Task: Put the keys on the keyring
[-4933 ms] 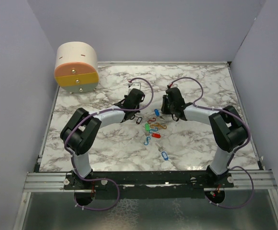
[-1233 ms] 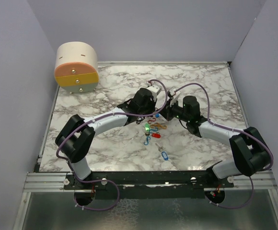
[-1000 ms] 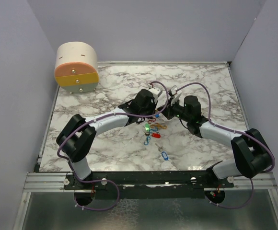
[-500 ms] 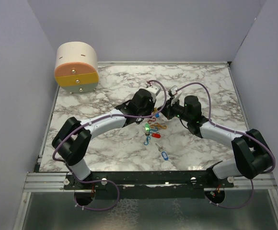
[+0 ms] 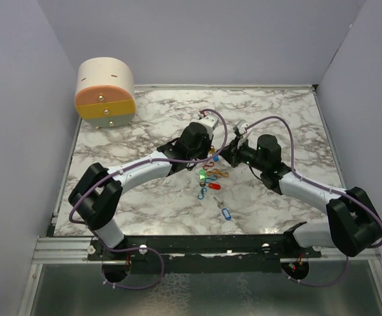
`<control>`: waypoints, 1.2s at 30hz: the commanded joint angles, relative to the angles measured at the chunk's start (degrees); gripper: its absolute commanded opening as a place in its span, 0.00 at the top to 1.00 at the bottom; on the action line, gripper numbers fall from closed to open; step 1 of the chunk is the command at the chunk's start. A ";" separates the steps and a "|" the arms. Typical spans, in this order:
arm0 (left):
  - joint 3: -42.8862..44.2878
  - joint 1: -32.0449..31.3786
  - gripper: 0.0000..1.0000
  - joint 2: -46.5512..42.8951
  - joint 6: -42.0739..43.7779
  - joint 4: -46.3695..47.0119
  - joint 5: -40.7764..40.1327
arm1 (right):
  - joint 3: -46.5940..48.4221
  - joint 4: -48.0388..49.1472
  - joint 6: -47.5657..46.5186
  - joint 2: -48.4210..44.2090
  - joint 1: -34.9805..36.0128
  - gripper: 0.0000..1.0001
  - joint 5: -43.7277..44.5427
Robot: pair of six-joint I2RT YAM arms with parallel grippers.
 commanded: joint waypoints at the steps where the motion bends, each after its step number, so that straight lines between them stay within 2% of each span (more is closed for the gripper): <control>1: 0.65 -0.21 1.00 1.02 -0.32 0.91 -2.72 | -0.81 1.00 -0.63 -2.50 0.40 0.99 -1.39; 22: 1.58 -0.21 1.00 4.77 -0.60 1.31 -5.32 | -1.80 0.86 -0.74 -6.81 0.62 0.99 -1.48; 30: 2.17 -0.21 1.00 4.74 0.12 1.33 0.85 | -1.92 1.14 -0.27 -5.79 0.70 0.99 2.31; 36: 0.92 -0.21 1.00 1.79 0.17 1.48 0.18 | -1.38 1.66 0.16 -4.03 0.75 0.99 1.78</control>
